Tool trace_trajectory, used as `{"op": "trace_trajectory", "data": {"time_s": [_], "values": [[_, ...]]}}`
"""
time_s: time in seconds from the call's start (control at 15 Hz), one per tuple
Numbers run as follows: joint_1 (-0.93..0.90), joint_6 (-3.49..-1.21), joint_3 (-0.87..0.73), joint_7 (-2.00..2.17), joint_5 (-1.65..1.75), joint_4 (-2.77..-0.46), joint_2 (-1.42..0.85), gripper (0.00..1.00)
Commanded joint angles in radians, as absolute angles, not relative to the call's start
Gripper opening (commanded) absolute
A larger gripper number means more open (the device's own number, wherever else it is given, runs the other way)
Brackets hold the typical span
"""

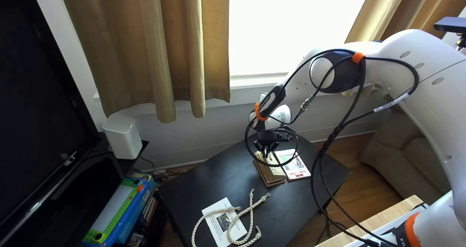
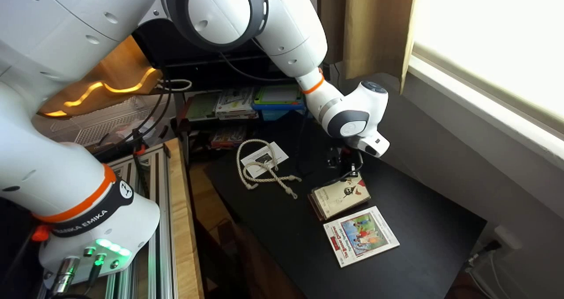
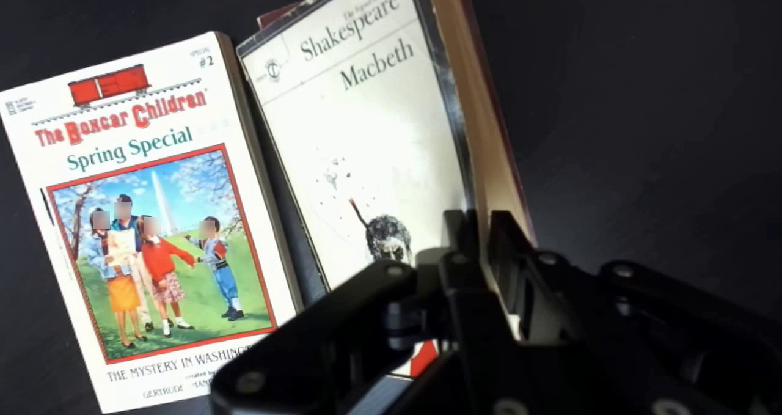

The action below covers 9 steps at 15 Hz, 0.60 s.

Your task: Place both books, which are on the right, on the one to the left

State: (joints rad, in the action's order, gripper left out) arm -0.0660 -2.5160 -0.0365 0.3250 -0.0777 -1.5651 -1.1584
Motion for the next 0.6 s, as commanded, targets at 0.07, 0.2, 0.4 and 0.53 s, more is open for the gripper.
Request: {"op": "trace_trajectory", "data": {"time_s": [0.07,0.2,0.4,0.53], "values": [[-0.05,-2.482,-0.017,0.306,-0.11,-1.507,-1.209,0.04],[-0.051,-2.486,-0.017,0.308,-0.113,-1.495,-1.221,0.04],[-0.05,-2.496,-0.016,0.309,-0.117,-1.49,-1.224,0.45],[-0.046,-2.511,-0.014,0.309,-0.123,-1.502,-1.208,0.6]]}}
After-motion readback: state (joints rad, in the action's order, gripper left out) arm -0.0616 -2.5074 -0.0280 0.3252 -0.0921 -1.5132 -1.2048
